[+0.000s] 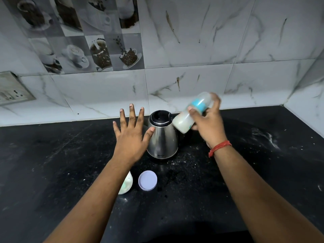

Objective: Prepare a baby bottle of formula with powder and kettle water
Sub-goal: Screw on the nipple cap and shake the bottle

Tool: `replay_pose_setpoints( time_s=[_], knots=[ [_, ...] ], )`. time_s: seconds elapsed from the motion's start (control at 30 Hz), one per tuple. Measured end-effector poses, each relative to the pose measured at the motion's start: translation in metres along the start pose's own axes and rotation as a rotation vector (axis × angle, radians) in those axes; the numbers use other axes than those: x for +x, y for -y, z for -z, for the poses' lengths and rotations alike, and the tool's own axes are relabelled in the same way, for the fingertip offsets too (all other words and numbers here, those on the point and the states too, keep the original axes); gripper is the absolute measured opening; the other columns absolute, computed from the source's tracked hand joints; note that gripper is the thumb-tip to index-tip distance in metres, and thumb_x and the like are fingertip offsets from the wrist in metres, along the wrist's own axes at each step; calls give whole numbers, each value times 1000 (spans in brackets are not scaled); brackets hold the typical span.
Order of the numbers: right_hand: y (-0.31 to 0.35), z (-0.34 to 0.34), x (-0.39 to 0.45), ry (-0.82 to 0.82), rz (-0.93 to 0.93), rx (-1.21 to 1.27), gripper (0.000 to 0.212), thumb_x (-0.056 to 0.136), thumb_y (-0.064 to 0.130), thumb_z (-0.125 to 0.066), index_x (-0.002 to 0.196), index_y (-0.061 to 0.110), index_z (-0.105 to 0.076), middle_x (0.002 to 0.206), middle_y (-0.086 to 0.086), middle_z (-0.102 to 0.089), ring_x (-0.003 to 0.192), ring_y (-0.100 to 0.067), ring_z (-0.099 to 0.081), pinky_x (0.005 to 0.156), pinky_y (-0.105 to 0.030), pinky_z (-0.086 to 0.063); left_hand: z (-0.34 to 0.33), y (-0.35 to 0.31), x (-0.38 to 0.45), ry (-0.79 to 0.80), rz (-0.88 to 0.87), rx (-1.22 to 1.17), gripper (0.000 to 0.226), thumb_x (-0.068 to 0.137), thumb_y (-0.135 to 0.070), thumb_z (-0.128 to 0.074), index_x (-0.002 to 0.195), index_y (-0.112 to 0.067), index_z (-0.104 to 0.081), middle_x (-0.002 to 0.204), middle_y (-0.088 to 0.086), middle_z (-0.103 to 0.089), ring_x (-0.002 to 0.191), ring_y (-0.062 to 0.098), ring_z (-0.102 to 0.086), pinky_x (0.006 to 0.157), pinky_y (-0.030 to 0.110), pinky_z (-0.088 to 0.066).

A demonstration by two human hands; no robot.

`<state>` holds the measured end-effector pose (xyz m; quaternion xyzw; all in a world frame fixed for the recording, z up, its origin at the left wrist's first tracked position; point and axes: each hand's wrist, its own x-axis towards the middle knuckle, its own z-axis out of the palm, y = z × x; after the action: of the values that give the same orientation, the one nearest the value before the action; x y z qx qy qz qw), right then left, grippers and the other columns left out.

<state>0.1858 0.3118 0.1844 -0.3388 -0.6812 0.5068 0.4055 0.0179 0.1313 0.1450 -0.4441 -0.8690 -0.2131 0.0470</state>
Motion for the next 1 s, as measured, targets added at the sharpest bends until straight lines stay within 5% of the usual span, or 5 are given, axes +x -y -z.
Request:
replay_pose_setpoints(
  time_s=[0.2, 0.33, 0.47, 0.6, 1.0],
  knots=[
    [2, 2, 8, 60, 24, -50, 71, 89, 31, -75, 140, 42, -27, 109, -3, -65, 88, -22, -73, 67, -48, -64, -2, 0, 4, -1, -11, 13, 93, 84, -85, 10, 163, -37, 5, 170, -3, 25, 156, 30, 25, 124, 67, 2],
    [6, 7, 13, -254, 40, 179, 78, 93, 29, -73, 149, 34, -19, 118, -7, -63, 87, -16, -72, 60, -33, -62, -4, 0, 7, 2, -10, 11, 89, 86, -85, 8, 162, -38, 7, 169, -4, 27, 156, 30, 26, 124, 67, 3],
    [4, 4, 14, -23, 59, -53, 75, 86, 35, -77, 142, 43, -27, 112, -6, -68, 88, -23, -73, 70, -49, -64, -6, -1, 8, 11, -12, 8, 90, 85, -85, 7, 162, -39, 7, 169, -5, 27, 155, 29, 27, 124, 67, 3],
    [3, 8, 18, -259, 77, 95, 77, 88, 40, -74, 144, 41, -23, 114, -4, -66, 88, -21, -74, 74, -54, -63, -7, 0, 8, 4, -8, 3, 90, 84, -86, 9, 162, -39, 7, 170, -4, 25, 156, 29, 27, 124, 66, 4],
    [5, 5, 17, 75, 23, -41, 73, 89, 33, -76, 143, 42, -28, 113, -6, -67, 91, -22, -73, 64, -42, -65, -9, 3, 11, -8, -13, 7, 89, 86, -85, 9, 162, -39, 6, 170, -4, 24, 156, 29, 26, 124, 66, 4]
  ],
)
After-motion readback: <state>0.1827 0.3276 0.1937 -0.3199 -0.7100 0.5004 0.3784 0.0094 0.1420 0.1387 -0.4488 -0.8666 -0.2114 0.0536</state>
